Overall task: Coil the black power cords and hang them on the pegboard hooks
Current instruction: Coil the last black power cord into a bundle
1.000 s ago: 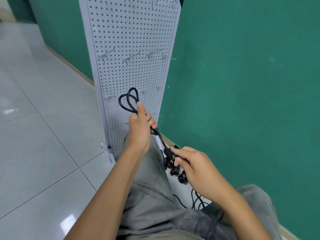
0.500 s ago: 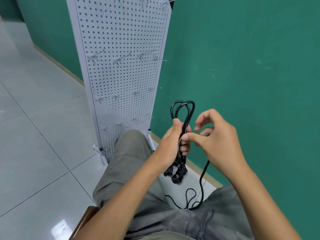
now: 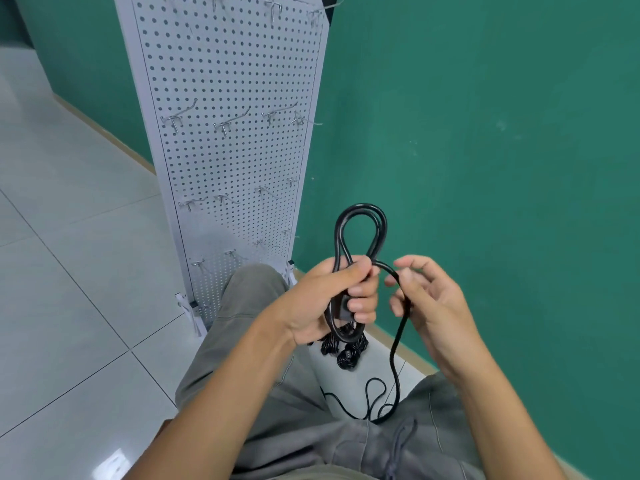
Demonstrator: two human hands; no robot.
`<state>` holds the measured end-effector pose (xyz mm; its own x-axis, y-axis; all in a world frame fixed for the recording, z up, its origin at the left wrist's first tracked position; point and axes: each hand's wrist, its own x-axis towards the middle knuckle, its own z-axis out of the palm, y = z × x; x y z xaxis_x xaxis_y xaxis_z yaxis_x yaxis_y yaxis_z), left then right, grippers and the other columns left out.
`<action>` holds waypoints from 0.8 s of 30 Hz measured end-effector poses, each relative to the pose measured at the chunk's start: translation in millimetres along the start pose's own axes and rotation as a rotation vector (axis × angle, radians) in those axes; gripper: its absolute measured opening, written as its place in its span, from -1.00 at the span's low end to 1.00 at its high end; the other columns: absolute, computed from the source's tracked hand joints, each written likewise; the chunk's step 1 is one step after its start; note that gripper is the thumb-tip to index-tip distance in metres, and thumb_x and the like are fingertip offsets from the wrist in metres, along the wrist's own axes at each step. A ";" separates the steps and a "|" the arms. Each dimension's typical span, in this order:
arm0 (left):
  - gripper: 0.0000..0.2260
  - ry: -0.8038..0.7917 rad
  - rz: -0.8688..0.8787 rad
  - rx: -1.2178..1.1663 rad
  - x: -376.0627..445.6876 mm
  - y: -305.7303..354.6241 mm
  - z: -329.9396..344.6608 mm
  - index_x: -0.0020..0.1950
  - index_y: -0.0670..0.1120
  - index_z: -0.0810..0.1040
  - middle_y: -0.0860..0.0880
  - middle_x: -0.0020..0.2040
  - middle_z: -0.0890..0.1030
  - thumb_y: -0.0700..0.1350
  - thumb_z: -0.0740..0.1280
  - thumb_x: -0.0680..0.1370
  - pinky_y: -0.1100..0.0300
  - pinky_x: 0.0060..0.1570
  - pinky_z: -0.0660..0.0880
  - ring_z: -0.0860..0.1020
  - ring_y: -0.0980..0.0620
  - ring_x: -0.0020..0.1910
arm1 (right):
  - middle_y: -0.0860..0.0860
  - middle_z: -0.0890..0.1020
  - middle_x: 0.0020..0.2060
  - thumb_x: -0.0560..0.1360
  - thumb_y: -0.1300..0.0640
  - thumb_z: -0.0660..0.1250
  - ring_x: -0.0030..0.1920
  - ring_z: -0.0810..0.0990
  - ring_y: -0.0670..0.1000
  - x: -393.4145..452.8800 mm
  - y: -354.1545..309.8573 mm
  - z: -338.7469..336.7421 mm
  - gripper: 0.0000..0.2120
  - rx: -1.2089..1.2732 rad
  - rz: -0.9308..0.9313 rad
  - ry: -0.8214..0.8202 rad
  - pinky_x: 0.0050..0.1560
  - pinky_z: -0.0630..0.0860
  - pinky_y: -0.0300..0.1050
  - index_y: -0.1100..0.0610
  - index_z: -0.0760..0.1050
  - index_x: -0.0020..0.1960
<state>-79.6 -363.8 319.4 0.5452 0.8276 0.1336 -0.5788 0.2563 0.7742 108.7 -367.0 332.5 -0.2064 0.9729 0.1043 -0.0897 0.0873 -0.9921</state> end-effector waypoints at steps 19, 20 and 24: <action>-0.58 0.258 0.025 0.711 10.4 -22.5 9.9 -0.02 -0.16 0.54 0.01 -0.21 0.60 0.12 0.09 0.73 0.17 -0.12 0.49 0.54 0.03 -0.24 | 0.07 0.63 -0.06 0.64 0.02 0.23 -0.10 0.59 0.04 -2.3 -6.6 43.1 -0.80 0.364 0.079 0.205 -0.10 0.56 0.09 0.15 0.49 0.05; -0.56 0.258 0.032 0.767 11.1 -22.7 8.6 0.08 -0.20 0.56 -0.02 -0.13 0.63 0.13 0.08 0.73 0.17 0.01 0.51 0.57 0.02 -0.13 | 0.08 0.63 0.00 0.67 0.05 0.20 -0.03 0.61 0.03 -0.1 -7.1 44.4 -0.80 0.382 0.068 0.236 0.13 0.56 0.12 0.16 0.50 0.05; -0.60 0.242 0.032 0.826 8.9 -16.2 7.3 0.07 -0.24 0.52 0.16 -0.19 0.61 0.07 0.08 0.74 0.39 -0.07 0.49 0.55 0.26 -0.16 | 0.12 0.64 0.08 0.69 0.02 0.19 0.05 0.60 0.09 6.9 -8.1 48.1 -0.76 0.335 0.078 0.280 0.33 0.47 0.22 0.15 0.53 0.02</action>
<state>-61.0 -364.2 312.6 0.3373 0.9360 0.1002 0.0865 -0.1368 0.9868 61.1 -371.3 344.6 0.0427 0.9983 -0.0386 -0.4049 -0.0180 -0.9142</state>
